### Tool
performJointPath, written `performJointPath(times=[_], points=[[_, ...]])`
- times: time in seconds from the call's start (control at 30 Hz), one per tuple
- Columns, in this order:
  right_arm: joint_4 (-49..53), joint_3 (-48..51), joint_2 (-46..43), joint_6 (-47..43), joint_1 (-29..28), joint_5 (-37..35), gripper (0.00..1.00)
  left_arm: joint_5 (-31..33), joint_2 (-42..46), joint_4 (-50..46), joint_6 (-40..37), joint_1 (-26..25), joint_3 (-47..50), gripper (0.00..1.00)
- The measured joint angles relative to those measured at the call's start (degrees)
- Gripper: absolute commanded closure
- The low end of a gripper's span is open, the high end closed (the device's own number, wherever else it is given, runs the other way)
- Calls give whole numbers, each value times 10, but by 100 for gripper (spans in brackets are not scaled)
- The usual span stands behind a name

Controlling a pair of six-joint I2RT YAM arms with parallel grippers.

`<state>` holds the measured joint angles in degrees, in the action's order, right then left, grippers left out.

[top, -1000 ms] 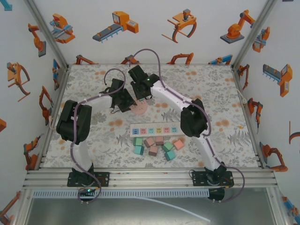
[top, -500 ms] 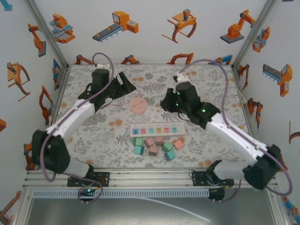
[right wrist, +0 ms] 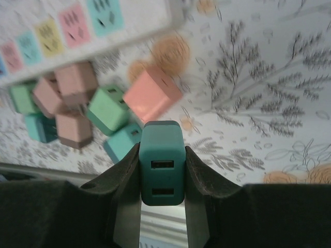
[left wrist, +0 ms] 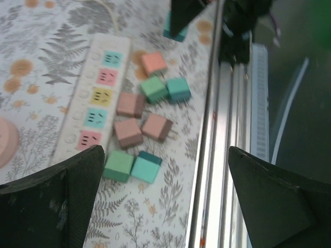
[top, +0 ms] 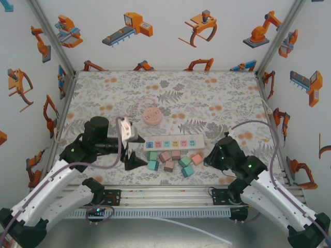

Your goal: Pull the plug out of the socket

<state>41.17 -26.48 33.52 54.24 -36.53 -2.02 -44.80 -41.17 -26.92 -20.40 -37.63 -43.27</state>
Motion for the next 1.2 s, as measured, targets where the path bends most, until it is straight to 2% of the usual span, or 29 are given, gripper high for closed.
performJointPath(times=[0.1, 0.27, 0.47, 0.57, 0.63, 0.77, 0.9, 1.07, 1.13, 1.2], points=[[2, 31, 11, -12, 0, 61, 92, -17, 49, -36, -79, -6, 36, 3], [-47, 62, 70, -42, 0, 138, 87, -33, 31, -53, -135, -6, 40, 3], [-189, 91, 125, -46, 0, 195, 63, -30, 22, -47, -144, -6, 62, 3], [-199, 90, 145, -58, 0, 184, 49, -13, 47, -19, -125, -6, 97, 3], [-186, 82, 148, -67, 1, 175, 46, 7, 70, 8, -106, -6, 122, 3], [-135, 48, 140, -100, 0, 133, 42, 86, 105, 56, -57, -7, 153, 3], [-68, -17, 129, -142, 0, 56, 28, 206, 133, 89, 15, -7, 154, 3], [-66, -96, 123, -218, 13, -124, 14, 415, 165, 159, 79, 2, 170, 3], [-102, -100, 135, -254, 47, -197, 11, 487, 152, 203, 103, 25, 189, 3], [-145, -99, 159, -281, 100, -251, 11, 542, 113, 245, 129, 70, 205, 3]])
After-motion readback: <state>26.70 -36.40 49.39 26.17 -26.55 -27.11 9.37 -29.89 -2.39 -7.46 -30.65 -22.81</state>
